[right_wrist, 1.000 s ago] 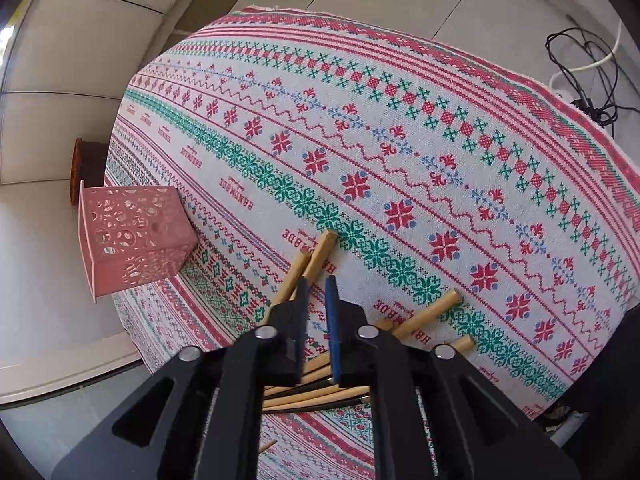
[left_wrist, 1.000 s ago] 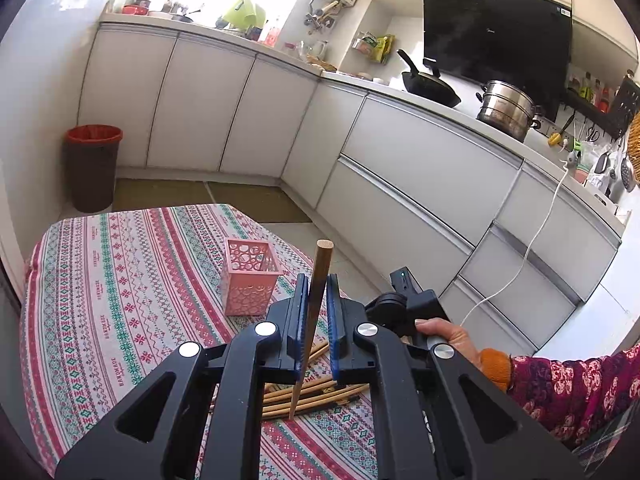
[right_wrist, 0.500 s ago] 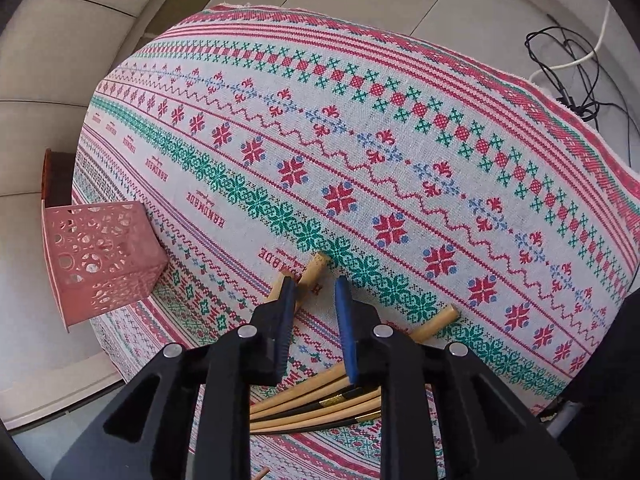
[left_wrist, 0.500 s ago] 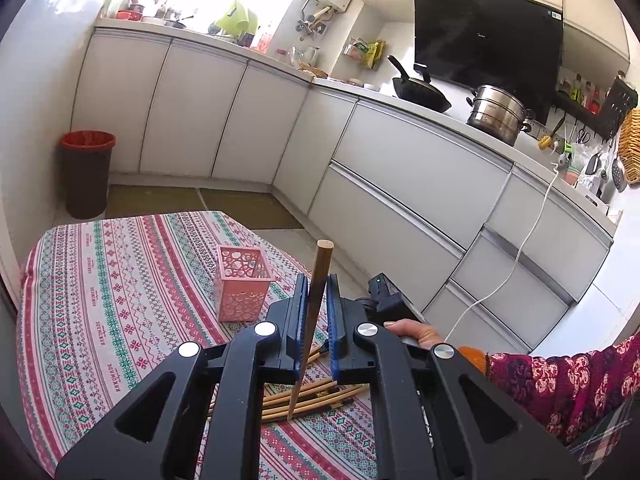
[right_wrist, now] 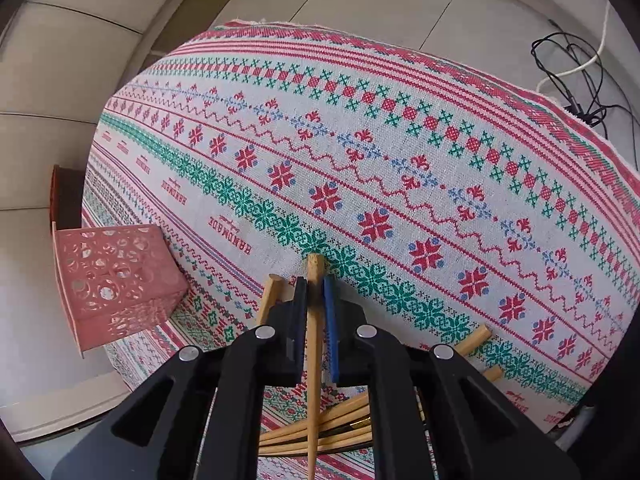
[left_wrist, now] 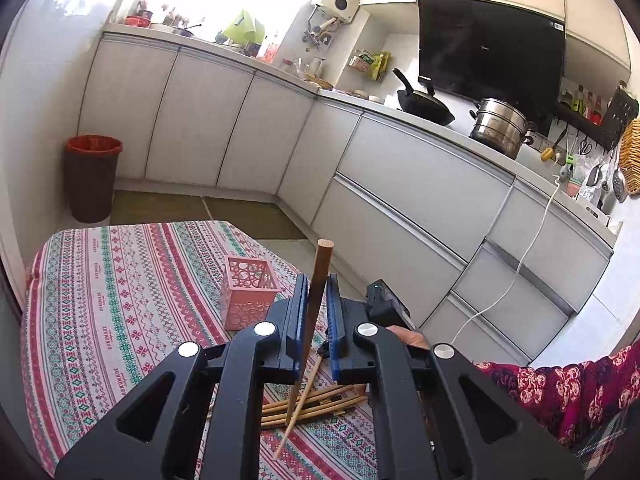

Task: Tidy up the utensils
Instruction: 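Lift the chopstick upright with the left tool while the right tool grasps another chopstick, then carry the chopstick over the pink basket with the left tool and release it inside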

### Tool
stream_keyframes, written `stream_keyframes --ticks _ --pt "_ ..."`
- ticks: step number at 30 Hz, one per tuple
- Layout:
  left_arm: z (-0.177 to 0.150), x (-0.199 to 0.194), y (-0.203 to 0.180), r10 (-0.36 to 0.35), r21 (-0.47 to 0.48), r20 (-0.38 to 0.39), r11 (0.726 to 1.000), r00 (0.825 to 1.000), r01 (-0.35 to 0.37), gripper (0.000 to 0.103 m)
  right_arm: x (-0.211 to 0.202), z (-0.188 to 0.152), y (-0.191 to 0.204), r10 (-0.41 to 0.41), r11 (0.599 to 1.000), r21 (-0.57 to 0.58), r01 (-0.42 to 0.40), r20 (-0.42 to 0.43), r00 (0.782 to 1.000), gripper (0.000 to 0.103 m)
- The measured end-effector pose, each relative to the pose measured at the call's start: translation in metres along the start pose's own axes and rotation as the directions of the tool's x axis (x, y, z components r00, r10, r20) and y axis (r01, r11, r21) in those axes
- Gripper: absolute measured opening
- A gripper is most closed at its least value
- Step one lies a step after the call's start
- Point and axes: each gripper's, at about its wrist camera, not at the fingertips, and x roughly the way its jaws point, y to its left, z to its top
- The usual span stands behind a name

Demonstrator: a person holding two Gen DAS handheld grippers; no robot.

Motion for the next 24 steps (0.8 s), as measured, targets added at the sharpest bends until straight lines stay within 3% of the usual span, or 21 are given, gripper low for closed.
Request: stream_keyframes --ticks 3,7,13,18,24 --pt "0.002 0.002 -0.004 0.016 -0.004 0.000 1.000 1.000 -0.016 0.008 -0.019 0.000 -0.007 0.071 0.997 -0.022 -0.070 0.025 0.997 0.008" --pt "0.008 0.006 -0.012 0.034 -0.012 0.009 0.999 0.999 -0.034 0.008 -0.064 -0.010 -0.001 0.139 0.983 -0.135 -0.125 0.099 0.985 0.008" --pt "0.025 0.019 -0.022 0.066 -0.046 0.015 0.997 0.998 -0.066 0.008 -0.151 -0.030 0.010 0.265 0.922 -0.340 -0.185 0.207 0.942 0.008" --pt "0.051 0.036 -0.026 0.109 -0.053 0.031 0.993 0.994 -0.108 0.008 -0.230 -0.044 0.033 0.380 0.848 -0.494 -0.193 0.312 0.871 0.008" --pt "0.099 0.053 -0.025 0.167 -0.074 0.102 0.984 0.981 -0.160 0.008 -0.318 -0.038 0.066 0.495 0.776 -0.607 -0.171 0.418 0.762 0.008"
